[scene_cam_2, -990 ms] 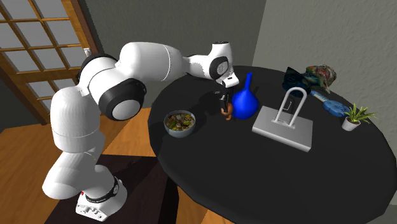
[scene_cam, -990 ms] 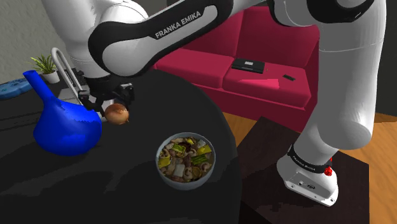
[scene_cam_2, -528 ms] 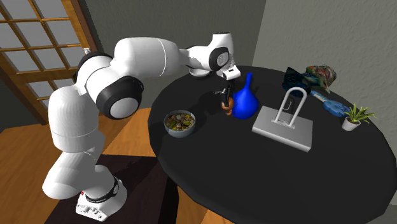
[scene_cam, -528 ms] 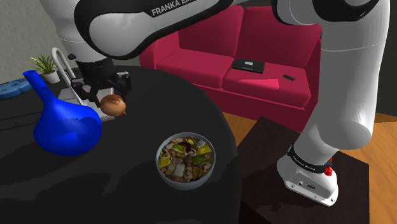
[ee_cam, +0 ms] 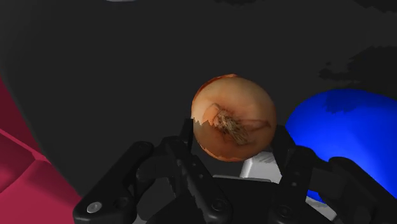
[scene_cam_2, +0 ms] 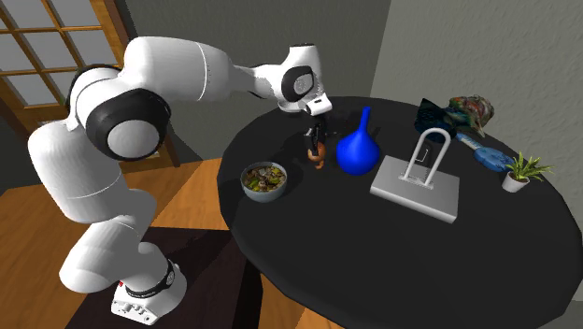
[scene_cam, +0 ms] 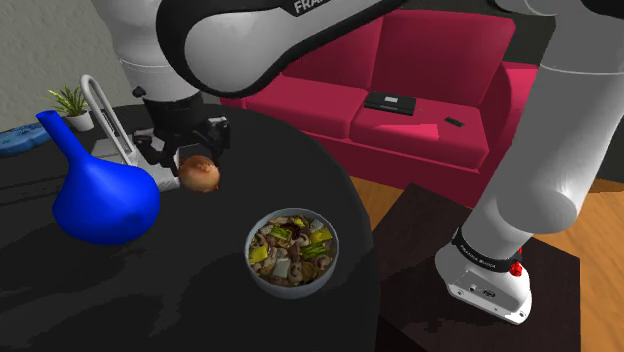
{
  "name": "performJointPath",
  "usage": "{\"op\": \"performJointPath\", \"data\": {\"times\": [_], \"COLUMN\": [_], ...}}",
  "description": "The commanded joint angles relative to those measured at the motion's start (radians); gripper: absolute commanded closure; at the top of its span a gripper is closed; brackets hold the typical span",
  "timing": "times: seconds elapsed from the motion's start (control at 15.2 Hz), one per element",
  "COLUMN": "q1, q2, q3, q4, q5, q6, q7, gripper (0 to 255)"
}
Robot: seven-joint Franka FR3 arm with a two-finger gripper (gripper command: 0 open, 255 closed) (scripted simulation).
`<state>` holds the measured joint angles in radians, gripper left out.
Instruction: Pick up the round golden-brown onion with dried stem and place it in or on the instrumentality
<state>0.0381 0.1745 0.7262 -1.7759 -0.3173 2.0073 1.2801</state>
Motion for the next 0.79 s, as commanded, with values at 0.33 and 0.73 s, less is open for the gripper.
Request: {"op": "performJointPath", "data": {"times": [0.33,0.73], "q1": [-0.013,0.081], "q2": [-0.319,-0.567], "q3": [0.019,-0.019], "q4": [-0.291,-0.481], "q5": [0.230,0.401], "q6": [0.066,0.053], "q7": [-0.061,-0.103], "gripper": [255,255]}}
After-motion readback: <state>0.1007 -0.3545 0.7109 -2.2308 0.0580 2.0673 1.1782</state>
